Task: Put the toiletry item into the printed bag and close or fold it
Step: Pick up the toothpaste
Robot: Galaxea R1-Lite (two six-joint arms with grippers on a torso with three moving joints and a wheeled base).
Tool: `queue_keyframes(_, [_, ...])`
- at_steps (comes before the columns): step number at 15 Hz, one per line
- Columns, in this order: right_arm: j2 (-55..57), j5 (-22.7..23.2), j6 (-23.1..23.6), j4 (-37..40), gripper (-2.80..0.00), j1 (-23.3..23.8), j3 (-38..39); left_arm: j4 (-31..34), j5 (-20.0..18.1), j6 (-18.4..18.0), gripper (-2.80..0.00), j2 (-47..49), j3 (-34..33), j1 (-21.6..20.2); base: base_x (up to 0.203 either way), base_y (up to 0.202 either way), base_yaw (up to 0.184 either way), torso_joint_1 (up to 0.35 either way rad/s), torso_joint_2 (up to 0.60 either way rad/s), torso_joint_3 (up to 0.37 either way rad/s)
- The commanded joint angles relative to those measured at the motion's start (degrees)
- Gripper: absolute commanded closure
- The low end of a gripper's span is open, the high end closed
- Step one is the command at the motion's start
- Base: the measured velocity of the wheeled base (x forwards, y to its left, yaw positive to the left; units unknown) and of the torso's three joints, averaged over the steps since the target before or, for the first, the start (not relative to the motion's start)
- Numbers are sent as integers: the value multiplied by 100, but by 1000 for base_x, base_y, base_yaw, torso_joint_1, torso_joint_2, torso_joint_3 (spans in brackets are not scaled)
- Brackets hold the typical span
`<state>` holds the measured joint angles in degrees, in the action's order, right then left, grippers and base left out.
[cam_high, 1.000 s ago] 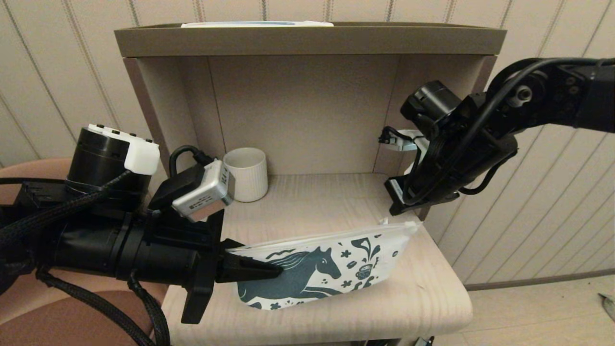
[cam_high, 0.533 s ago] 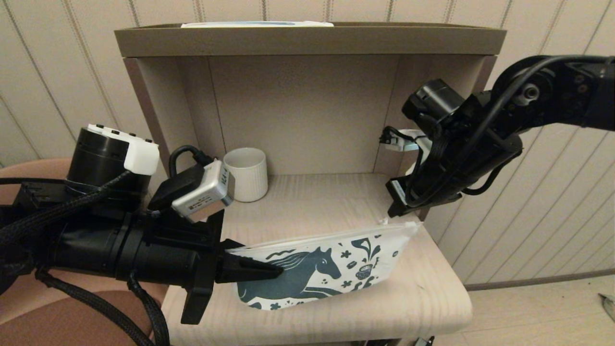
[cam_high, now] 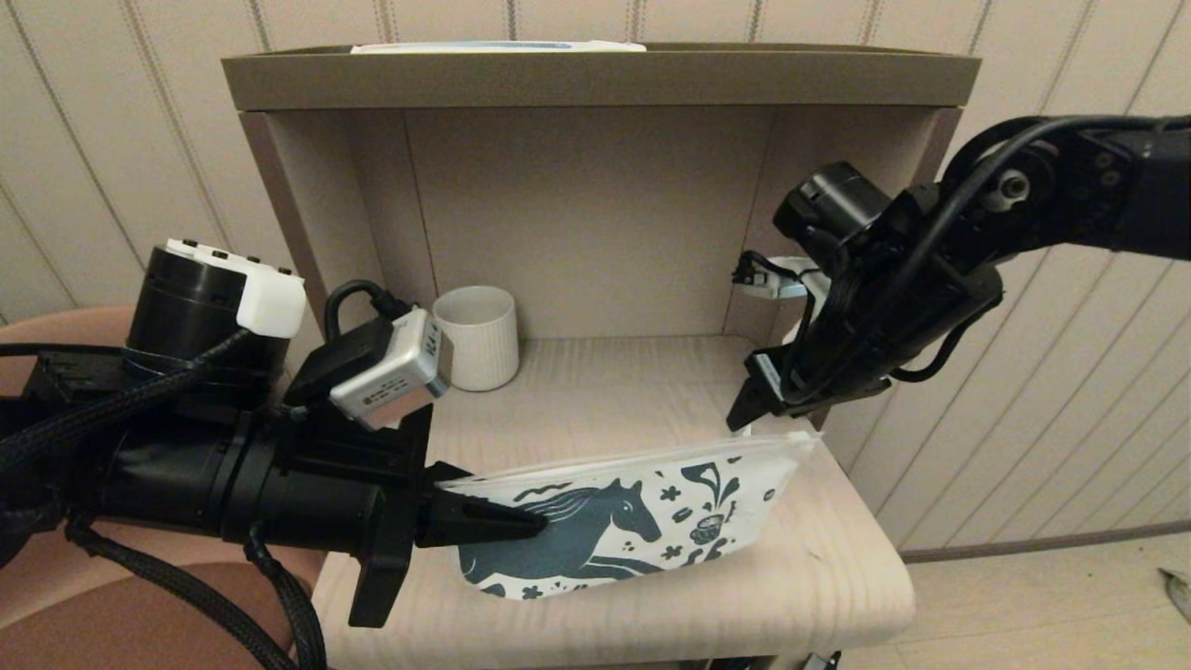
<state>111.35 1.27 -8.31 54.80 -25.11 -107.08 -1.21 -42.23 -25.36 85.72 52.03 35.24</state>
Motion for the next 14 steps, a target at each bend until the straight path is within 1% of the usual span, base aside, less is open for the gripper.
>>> queue_keyframes(1, [136,2,-29,31,-280,-6,15,-2,-22,-13,0,6,0,0,0,0,0,0,0,0])
queue_keyframes(14, [447,-4,-65,13,-280,-55,100,-2,-22,-13,0,41,0,0,0,0,0,0,0,0])
